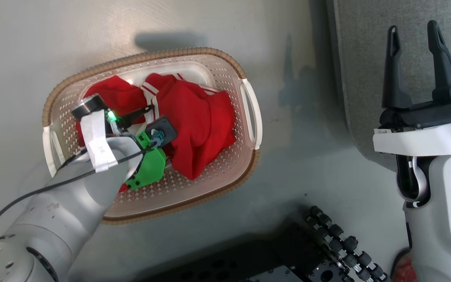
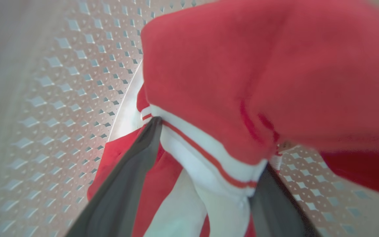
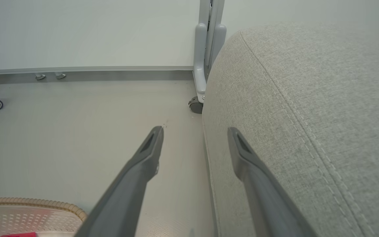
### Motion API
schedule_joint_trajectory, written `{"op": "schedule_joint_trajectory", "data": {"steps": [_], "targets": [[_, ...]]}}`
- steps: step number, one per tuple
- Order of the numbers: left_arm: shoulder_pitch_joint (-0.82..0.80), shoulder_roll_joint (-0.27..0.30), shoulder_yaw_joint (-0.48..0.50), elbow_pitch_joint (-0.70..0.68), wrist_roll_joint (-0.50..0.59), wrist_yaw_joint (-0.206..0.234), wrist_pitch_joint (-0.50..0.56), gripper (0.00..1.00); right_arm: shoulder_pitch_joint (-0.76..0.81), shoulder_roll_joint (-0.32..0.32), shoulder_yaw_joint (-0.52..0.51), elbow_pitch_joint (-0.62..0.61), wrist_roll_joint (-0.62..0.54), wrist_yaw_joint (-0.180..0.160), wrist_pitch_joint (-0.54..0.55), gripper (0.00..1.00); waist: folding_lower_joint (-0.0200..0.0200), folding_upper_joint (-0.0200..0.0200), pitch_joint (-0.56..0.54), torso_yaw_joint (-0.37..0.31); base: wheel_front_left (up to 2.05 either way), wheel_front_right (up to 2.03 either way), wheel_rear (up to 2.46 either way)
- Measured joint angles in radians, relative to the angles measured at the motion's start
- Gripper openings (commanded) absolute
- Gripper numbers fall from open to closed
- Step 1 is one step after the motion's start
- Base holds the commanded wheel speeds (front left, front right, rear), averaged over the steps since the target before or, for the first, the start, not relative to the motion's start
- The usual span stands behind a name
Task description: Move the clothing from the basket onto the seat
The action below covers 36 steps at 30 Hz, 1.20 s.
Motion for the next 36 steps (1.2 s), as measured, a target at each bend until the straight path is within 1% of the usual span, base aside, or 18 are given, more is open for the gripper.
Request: {"op": "schedule_joint_trajectory", "data": {"steps": [9,10,11,12,22,28,36], "targets": [[-0.053,-0.029,0.0,0.05,-0.004,0.0,-0.044,1.0,-0.012,0.0,0.009,-0.005,-0.002,0.0,0.0,1.0,0.0,0.0,0.045,0.001,0.0,0.0,0.0],[-0.056,-0.033,0.0,0.055,-0.004,0.0,-0.045,0.9,-0.013,0.0,0.009,-0.006,-0.003,0.0,0.0,1.0,0.0,0.0,0.049,0.001,0.0,0.0,0.0],[-0.058,-0.037,0.0,0.059,-0.004,0.0,-0.048,0.46,-0.014,0.0,0.009,-0.006,-0.004,0.0,0.0,1.0,0.0,0.0,0.053,0.002,0.0,0.0,0.0],[-0.06,-0.04,0.0,0.063,-0.004,0.0,-0.05,0.0,-0.016,0.0,0.008,-0.006,-0.007,0.0,0.0,1.0,0.0,0.0,0.056,0.002,0.0,0.0,0.0],[-0.072,-0.051,0.003,0.064,-0.003,0.0,-0.063,0.0,-0.021,0.0,0.006,-0.004,-0.009,0.0,0.0,1.0,0.0,0.0,0.053,0.005,0.0,0.0,0.0],[-0.06,-0.044,0.04,-0.022,-0.022,0.007,-0.067,0.0,-0.021,0.0,0.005,0.004,-0.002,0.0,0.0,1.0,0.0,0.0,0.025,0.009,0.0,0.0,0.0],[0.026,-0.027,0.098,-0.136,-0.032,0.031,-0.067,0.0,-0.011,0.0,0.002,0.014,0.001,0.0,0.0,1.0,0.0,0.0,-0.054,0.022,0.0,0.0,0.0]]}}
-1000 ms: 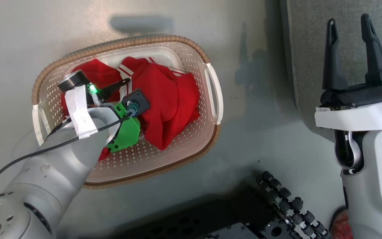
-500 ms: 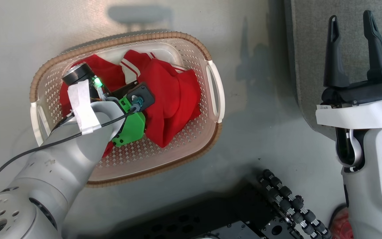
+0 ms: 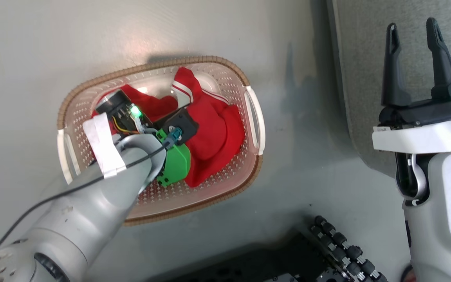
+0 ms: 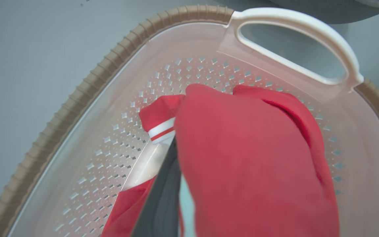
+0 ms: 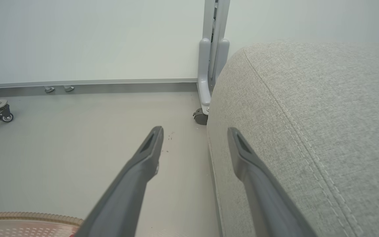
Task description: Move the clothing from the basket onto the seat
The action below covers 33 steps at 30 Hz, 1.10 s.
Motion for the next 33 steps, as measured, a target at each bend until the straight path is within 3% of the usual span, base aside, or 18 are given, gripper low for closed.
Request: {"op": "schedule_joint_trajectory", "data": {"steps": [13,21,33], "targets": [[0.246,-0.001,0.138,-0.209,0.002,0.052,-0.002,0.0,0.149,0.001,0.002,0.048,-0.043,0.0,0.0,1.0,0.0,0.0,-0.228,0.038,0.0,0.0,0.0],[0.422,-0.003,0.273,-0.362,0.023,0.09,-0.001,0.0,0.256,0.001,0.003,0.071,-0.055,0.0,0.0,1.0,-0.0001,0.0,-0.412,0.077,0.0,0.0,0.0],[0.656,-0.016,0.473,-0.521,0.064,0.089,-0.001,0.0,0.436,0.001,0.023,0.115,-0.057,0.0,0.0,1.0,-0.0001,0.0,-0.689,0.132,0.0,0.0,0.0]]}}
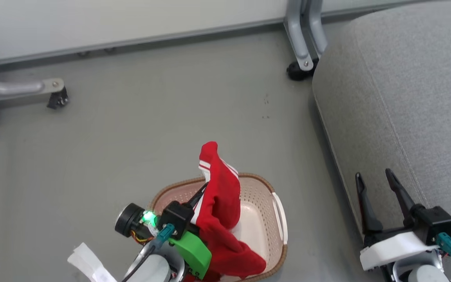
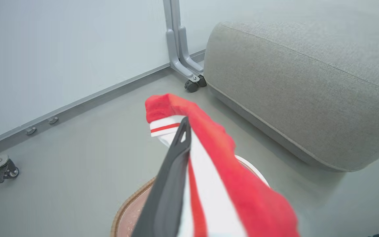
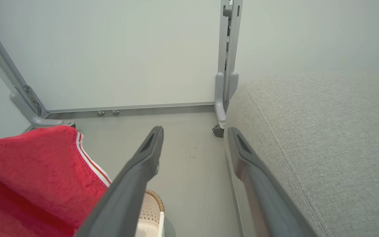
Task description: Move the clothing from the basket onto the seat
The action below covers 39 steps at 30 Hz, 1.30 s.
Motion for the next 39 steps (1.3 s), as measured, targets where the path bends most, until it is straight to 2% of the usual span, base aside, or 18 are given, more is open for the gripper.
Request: {"op": "schedule_joint_trajectory", "data": {"steps": [9,18,27,39], "targets": [[0.075,-0.016,0.101,-0.053,0.052,-0.026,0.0,0.0,0.087,0.0,0.047,0.007,0.001,0.0,0.0,1.0,0.0,0.0,-0.178,0.03,0.0,0.0,0.0],[0.074,-0.033,0.15,-0.061,0.098,-0.062,0.0,0.0,0.133,-0.011,0.093,0.015,0.018,0.0,0.0,1.0,0.0,0.0,-0.277,0.048,0.0,0.0,0.0],[-0.033,-0.069,0.122,-0.064,0.131,-0.096,0.0,0.0,0.115,-0.057,0.249,0.017,0.049,0.0,0.0,1.0,0.0,0.0,-0.276,0.058,0.0,0.0,0.0],[-0.214,-0.102,0.02,-0.047,0.096,-0.113,0.0,0.0,-0.032,-0.104,0.46,0.06,0.097,0.0,0.0,1.0,0.0,0.0,-0.237,0.053,0.0,0.0,0.0]]}}
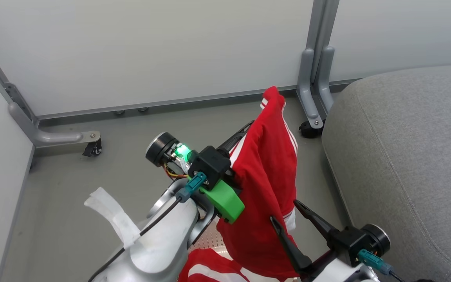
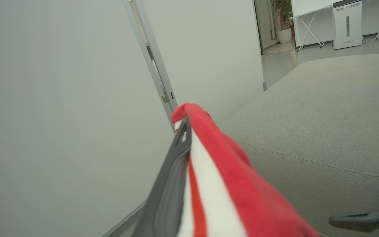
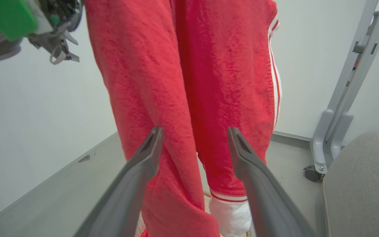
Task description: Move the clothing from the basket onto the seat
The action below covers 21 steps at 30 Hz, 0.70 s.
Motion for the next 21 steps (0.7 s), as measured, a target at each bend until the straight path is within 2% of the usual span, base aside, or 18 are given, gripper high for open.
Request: {"op": "schedule_joint_trajectory", "data": {"steps": [5,13,14,15,21], "targets": [[-0.045,-0.002,-0.072,-0.023,-0.058,0.002,0.0,0.0,-0.069,-0.01,0.047,0.032,0.021,0.0,0.0,1.0,0.0,0.0,0.018,0.001,0.0,0.0,0.0],[-0.106,-0.002,-0.184,-0.048,-0.133,0.046,0.0,0.0,-0.124,-0.016,0.097,0.083,0.062,0.0,0.0,0.98,0.0001,0.0,0.03,0.017,0.0,0.0,0.0],[-0.111,-0.003,-0.193,-0.046,-0.142,0.052,0.0,0.0,-0.125,-0.016,0.098,0.086,0.066,0.0,0.0,0.33,0.0,0.0,0.03,0.018,0.0,0.0,0.0],[-0.117,-0.003,-0.2,-0.041,-0.15,0.053,0.0,0.0,-0.126,-0.016,0.105,0.095,0.071,0.0,-0.001,0.0,0.0,0.0,0.031,0.018,0.0,0.0,0.0],[-0.128,-0.002,-0.213,0.008,-0.167,0.068,0.0,0.0,-0.126,-0.031,0.137,0.123,0.104,0.0,-0.001,0.0,0.0001,0.0,0.032,0.017,0.0,0.0,0.0]]}}
